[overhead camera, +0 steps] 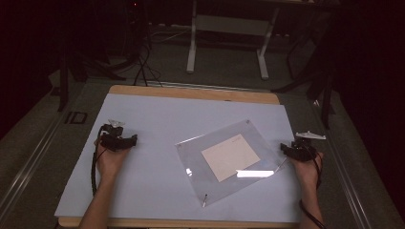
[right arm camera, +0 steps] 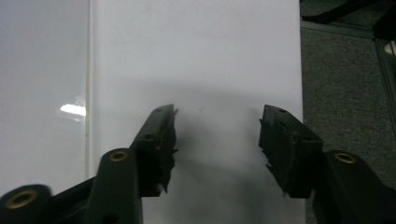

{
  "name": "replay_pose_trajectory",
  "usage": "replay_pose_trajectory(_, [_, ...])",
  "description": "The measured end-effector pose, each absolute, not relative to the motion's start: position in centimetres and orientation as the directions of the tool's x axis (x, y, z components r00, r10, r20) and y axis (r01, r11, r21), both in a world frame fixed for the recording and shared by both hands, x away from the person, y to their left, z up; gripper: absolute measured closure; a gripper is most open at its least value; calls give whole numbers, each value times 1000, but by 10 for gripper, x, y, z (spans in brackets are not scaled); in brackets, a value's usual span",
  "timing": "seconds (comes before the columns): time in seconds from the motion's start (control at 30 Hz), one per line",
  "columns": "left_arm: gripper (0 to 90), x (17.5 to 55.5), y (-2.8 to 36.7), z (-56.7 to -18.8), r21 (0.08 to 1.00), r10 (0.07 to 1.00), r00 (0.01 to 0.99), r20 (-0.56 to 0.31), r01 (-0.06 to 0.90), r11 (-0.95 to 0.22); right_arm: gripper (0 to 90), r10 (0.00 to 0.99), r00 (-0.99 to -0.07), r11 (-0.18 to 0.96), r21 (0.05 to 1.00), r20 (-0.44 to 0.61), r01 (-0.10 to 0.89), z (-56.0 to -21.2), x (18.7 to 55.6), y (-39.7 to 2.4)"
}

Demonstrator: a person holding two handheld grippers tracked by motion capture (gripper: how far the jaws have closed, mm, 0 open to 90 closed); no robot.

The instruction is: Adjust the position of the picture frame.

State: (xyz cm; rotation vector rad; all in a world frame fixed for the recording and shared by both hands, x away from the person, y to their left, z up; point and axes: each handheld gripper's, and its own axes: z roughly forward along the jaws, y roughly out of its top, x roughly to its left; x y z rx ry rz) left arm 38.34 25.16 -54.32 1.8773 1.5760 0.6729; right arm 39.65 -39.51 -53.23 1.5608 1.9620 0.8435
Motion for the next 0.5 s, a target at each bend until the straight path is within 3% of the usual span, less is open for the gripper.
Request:
replay_pose_trajectory(0.13, [270,383,252,-543,720,984,177,6,683,-127,540,968,-248,148,732,30,665,-532,395,-395])
replay_pose_trajectory(0.37, [394,381,250,-542,726,978,210,8,672,-150,574,961,-276,184,737,3,650,-528,392,-389])
replay_pose_trajectory(0.5, [419,378,247,-539,732,970,243,-4,662,-163,596,954,-300,204,738,-3,643,-525,391,-384])
